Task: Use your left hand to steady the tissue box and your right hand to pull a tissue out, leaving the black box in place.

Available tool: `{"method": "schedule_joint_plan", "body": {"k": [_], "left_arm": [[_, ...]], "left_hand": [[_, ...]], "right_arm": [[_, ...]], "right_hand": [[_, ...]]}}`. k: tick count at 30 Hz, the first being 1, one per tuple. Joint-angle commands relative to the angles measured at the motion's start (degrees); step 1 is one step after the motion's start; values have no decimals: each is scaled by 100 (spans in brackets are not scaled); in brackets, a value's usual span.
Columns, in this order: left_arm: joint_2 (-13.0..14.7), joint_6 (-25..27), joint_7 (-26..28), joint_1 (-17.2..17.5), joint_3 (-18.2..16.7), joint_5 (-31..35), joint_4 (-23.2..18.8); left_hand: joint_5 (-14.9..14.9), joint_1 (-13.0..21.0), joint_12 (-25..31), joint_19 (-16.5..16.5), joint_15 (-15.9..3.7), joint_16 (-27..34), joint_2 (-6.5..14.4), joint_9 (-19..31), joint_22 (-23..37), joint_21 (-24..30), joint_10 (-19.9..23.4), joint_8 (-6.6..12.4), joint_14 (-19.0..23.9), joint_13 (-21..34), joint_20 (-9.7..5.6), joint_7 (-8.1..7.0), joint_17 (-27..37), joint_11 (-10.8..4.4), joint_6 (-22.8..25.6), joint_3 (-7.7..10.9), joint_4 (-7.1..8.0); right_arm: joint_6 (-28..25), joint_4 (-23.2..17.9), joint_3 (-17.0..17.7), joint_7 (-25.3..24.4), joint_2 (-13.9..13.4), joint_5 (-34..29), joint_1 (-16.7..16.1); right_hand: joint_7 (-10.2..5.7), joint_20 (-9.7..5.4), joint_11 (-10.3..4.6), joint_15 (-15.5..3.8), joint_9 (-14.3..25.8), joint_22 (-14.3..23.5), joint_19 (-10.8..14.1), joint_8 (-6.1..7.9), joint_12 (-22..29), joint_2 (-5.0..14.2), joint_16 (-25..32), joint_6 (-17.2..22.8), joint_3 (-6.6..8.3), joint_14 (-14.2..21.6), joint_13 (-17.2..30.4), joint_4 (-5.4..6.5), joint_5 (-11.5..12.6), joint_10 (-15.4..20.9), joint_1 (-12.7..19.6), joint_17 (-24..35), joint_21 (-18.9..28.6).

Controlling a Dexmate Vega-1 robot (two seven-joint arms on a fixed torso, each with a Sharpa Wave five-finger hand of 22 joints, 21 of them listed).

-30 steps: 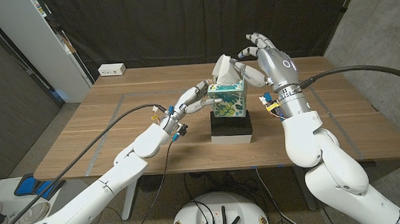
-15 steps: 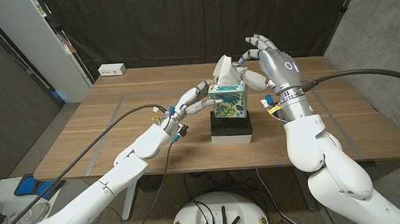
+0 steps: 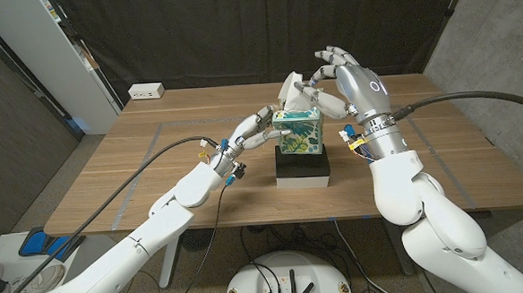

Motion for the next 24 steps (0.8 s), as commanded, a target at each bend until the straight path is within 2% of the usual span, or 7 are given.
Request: {"method": "schedule_joint_plan", "body": {"k": [1,6,10,14,18,22,24], "left_arm": [[-11,-61,10,-6,-8,13,43],[-7,-51,30,30,-15,15,7],[5,-54,22,50,-14,12,-14],[11,-65,43,73,-23,40,-49],[21,-55,59,100,-29,61,-84],[26,-71,72,132,-39,60,-109],[29,-51,98,155,-50,76,-132]], "left_hand": [[29,36,-21,-9,-239,6,49,22,22,1,-25,36,-41,33,-13,0,8,6,-12,55,-6],[26,37,-24,-10,-240,11,46,21,22,1,-36,39,-43,34,-15,-5,10,3,-11,49,-6],[24,39,-23,-14,-234,14,43,21,22,0,-34,38,-43,35,-16,-11,10,4,-18,45,-7],[23,38,-21,-16,-236,16,44,20,22,-1,-32,39,-46,35,-18,-7,12,10,-19,41,-4],[21,36,-21,-19,-236,19,43,20,22,-2,-32,41,-46,36,-14,-5,12,17,-16,38,-3],[21,37,-20,-19,-239,19,45,20,22,-2,-32,40,-48,37,-17,-6,13,3,-23,38,-2],[21,35,-20,-21,-242,19,43,19,22,-2,-33,41,-49,37,-18,-4,12,6,-21,37,-1]], "right_arm": [[-93,58,-164,61,133,-18,142],[-255,173,-412,-67,258,-443,231],[-328,230,-498,-66,309,-585,283],[-382,274,-564,-118,345,-738,296],[-343,301,-583,-285,390,-744,251],[-155,401,-587,-565,355,-725,240],[-47,468,-588,-733,330,-728,235]], "right_hand": [[16,72,20,31,-55,25,-6,-102,-20,-46,0,-128,-139,-77,30,90,54,-53,-254,28,-36],[-156,2,-77,-21,-109,17,43,37,-6,90,-32,280,43,-42,17,-301,156,-25,281,-46,-32],[-229,-19,-130,-58,-67,14,70,114,-5,8,-32,349,60,1,14,-473,182,-4,484,-67,-29],[-349,-89,-202,-98,21,10,149,274,12,51,-42,472,217,36,12,-719,238,105,1065,-94,-16],[-435,-134,-277,-143,31,8,194,385,26,61,-35,649,287,79,13,-743,228,186,1355,-101,-11],[-536,-196,-329,-226,144,10,300,646,73,79,2,988,311,174,20,-712,189,395,1613,-92,13],[-565,-286,-420,-345,139,12,356,711,64,248,25,1034,461,234,26,-740,162,467,2047,-83,20]]}}
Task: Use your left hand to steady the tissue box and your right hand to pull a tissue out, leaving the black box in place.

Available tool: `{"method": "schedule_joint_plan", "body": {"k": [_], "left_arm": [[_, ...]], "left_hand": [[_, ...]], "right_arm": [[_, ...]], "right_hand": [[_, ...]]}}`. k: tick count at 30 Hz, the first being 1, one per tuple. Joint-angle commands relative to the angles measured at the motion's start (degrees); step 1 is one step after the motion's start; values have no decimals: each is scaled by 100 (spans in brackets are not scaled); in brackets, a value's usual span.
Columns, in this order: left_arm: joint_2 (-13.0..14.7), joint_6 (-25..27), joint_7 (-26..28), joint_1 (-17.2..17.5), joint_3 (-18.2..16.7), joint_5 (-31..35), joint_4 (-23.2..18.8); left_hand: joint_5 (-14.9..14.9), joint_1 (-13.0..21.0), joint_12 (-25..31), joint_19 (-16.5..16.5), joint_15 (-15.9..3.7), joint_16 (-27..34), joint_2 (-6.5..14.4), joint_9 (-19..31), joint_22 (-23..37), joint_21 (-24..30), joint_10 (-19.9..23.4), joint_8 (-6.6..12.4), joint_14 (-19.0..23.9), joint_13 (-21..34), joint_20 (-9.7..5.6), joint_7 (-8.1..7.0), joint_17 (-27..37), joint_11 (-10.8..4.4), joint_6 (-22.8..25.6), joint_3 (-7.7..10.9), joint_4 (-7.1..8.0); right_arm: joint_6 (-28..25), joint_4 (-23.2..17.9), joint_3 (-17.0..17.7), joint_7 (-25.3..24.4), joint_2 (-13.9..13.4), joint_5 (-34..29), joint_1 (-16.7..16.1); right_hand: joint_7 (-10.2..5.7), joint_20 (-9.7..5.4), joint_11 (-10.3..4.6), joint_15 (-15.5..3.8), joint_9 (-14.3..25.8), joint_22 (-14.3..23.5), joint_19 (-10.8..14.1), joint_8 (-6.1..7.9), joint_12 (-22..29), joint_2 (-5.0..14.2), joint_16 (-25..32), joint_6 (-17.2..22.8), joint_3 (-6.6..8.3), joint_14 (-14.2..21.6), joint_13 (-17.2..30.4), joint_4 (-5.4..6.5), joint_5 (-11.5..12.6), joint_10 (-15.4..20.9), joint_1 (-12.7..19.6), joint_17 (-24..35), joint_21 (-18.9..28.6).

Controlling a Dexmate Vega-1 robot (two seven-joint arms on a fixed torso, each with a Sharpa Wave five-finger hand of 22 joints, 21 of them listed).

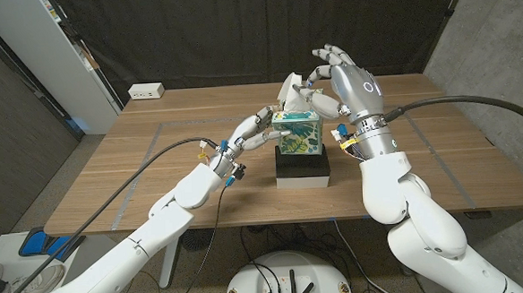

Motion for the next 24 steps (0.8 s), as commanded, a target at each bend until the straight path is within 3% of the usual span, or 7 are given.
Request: {"method": "schedule_joint_plan", "body": {"k": [1,6,13,24], "left_arm": [[24,1,64,91,-30,41,-93],[34,12,55,113,-32,26,-116],[41,5,49,117,-32,39,-116],[49,-55,49,133,-49,45,-105]], "left_hand": [[22,35,-17,-23,-230,19,51,20,22,-3,4,30,-40,7,-19,-2,9,-37,5,23,17],[21,26,-24,-24,-230,17,50,19,22,-3,-16,28,-45,8,-26,-5,9,-15,-4,23,21],[21,16,-26,-30,-237,15,49,18,23,-5,-24,26,-51,9,-26,-9,8,-19,-15,26,24],[21,19,-27,-33,-236,14,47,17,23,-5,-34,28,-56,11,-33,-12,6,-1,-19,31,19]], "right_arm": [[278,238,-99,-579,9,-120,-11],[410,249,-37,-780,-20,-56,-77],[482,167,90,-832,-12,132,-175],[526,107,185,-883,52,260,-218]], "right_hand": [[-73,-174,-139,-366,5,13,166,144,47,175,79,162,215,135,28,-33,-73,212,641,13,33],[-3,-310,-273,-494,-83,10,251,170,80,221,114,271,282,248,33,-34,-130,412,1011,10,45],[-2,-365,-274,-524,-60,11,254,170,25,265,93,211,273,184,39,15,-148,316,1101,20,38],[144,-453,-266,-501,133,14,153,212,-15,406,31,-7,205,-19,60,108,-145,236,1161,42,-12]]}}
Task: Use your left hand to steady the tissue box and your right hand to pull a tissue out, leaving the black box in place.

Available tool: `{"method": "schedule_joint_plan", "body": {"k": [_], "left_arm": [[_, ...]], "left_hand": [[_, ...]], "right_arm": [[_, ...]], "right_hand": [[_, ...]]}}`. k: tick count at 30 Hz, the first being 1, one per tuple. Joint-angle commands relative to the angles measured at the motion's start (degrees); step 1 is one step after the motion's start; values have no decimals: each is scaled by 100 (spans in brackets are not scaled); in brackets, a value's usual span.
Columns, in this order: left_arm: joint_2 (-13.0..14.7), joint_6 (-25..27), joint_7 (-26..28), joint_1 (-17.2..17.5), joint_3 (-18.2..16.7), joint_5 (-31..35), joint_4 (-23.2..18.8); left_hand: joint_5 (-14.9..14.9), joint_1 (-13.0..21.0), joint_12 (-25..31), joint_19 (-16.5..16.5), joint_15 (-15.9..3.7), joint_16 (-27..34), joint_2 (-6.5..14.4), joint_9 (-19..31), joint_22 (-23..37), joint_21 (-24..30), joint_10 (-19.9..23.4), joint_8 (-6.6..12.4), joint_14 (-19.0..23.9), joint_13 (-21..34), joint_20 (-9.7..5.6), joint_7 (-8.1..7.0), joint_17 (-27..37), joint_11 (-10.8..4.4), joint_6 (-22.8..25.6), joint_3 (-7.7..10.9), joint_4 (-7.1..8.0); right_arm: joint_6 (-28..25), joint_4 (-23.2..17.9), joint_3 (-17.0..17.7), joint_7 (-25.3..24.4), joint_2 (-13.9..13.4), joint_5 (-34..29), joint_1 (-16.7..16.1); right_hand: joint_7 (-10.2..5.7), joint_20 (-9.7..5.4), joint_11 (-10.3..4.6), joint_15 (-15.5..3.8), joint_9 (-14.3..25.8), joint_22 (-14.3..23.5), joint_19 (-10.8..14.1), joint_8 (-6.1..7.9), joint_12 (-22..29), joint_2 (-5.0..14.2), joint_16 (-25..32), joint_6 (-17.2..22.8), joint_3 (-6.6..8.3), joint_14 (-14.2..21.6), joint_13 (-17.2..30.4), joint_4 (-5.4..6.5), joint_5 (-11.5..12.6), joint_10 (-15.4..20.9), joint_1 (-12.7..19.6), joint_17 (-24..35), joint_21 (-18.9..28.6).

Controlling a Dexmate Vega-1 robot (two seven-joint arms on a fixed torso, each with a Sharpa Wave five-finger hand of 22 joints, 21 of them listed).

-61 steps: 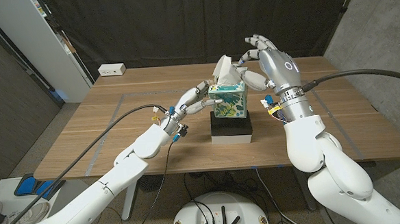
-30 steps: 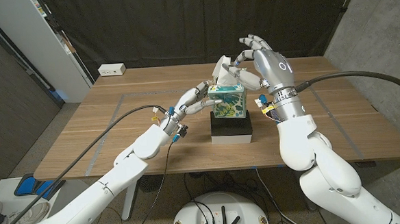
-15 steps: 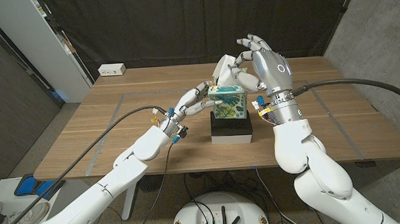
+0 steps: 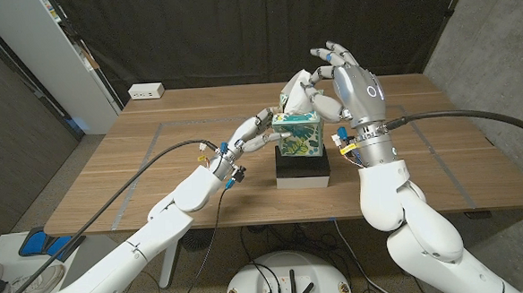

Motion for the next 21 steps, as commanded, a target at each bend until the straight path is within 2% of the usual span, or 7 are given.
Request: {"method": "schedule_joint_plan", "body": {"k": [1,8,21], "left_arm": [[14,-55,3,24,-18,12,-6],[19,-72,-16,30,-21,-1,-8],[35,-72,5,61,-43,41,-47]], "left_hand": [[27,9,-2,-14,-244,14,40,18,23,-6,-35,38,-7,12,-10,-9,7,-12,-21,32,19],[26,9,-1,-12,-244,16,36,17,23,-4,-38,41,-9,13,-15,-11,7,-6,-22,29,18],[24,6,0,-16,-238,18,32,15,23,-5,-44,45,-15,15,-11,-10,7,-9,-23,25,17]], "right_arm": [[83,-53,110,-128,53,114,-58],[139,-53,124,-212,57,61,-52],[317,-1,172,-473,86,16,-24]], "right_hand": [[38,-150,-15,-488,84,14,-39,57,-10,69,-17,-45,-8,-57,34,64,9,-52,27,28,-13],[36,-183,-51,-493,199,15,-59,114,-15,141,-22,-82,-64,-101,47,107,28,-78,8,37,-21],[20,-208,-84,-501,358,13,-68,217,-4,173,-17,-80,-147,-117,64,105,65,-62,19,36,-26]]}}
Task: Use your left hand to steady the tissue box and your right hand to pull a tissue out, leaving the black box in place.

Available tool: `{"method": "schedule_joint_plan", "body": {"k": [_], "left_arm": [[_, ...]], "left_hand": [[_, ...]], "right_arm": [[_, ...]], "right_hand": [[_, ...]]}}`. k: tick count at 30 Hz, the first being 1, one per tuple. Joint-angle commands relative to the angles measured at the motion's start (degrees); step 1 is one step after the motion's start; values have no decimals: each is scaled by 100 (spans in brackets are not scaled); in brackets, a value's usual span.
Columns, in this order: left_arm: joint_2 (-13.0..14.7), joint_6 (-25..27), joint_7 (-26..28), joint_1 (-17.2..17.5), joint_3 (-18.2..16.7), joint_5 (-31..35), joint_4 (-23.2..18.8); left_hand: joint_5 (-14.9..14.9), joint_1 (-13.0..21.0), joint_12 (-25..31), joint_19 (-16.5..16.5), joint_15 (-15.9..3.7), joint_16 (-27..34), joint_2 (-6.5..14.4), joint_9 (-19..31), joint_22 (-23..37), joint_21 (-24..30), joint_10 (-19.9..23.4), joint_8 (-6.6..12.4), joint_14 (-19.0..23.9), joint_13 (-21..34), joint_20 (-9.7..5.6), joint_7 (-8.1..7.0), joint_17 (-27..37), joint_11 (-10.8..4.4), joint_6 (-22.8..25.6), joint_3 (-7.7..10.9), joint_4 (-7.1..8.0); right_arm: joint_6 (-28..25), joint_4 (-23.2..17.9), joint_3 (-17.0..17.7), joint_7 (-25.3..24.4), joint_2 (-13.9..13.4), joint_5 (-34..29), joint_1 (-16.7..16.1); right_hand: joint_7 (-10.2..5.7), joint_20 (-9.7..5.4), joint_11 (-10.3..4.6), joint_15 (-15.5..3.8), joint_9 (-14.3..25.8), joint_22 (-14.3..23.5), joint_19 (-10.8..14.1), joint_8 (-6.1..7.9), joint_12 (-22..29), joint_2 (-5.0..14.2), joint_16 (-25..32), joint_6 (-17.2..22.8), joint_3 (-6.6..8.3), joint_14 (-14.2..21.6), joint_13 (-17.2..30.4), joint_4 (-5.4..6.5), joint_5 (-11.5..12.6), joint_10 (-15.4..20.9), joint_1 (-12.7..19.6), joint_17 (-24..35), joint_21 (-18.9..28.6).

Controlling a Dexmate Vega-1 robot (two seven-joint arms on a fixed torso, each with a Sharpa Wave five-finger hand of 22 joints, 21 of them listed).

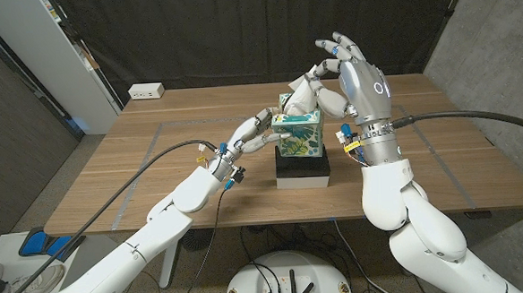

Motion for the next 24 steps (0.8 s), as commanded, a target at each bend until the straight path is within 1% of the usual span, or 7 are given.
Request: {"method": "schedule_joint_plan", "body": {"k": [1,9,24], "left_arm": [[20,-6,-6,26,-20,20,-36],[26,-1,-2,39,-28,30,-56],[44,35,16,32,-41,94,-81]], "left_hand": [[37,-8,-1,-17,-240,18,47,18,24,-5,-9,35,-17,16,-12,-20,7,22,-10,24,15],[37,-6,-3,-20,-239,21,51,17,24,-5,-17,37,-17,17,-15,-18,9,28,-13,23,16],[36,-6,0,-26,-239,24,51,15,24,-6,-15,39,-20,19,-13,-20,9,23,-20,21,16]], "right_arm": [[158,47,61,-239,37,-31,23],[242,87,96,-397,69,-69,53],[397,155,131,-572,107,-97,158]], "right_hand": [[-23,-198,-24,-524,54,13,-15,54,-4,51,-15,4,-50,-34,13,-12,42,0,0,10,-25],[-27,-206,-56,-532,135,12,-14,101,9,65,-6,-5,-94,-25,21,-11,60,30,4,9,-25],[-35,-225,-60,-552,273,12,-13,180,9,84,2,-22,-165,-25,35,-21,88,36,27,6,-25]]}}
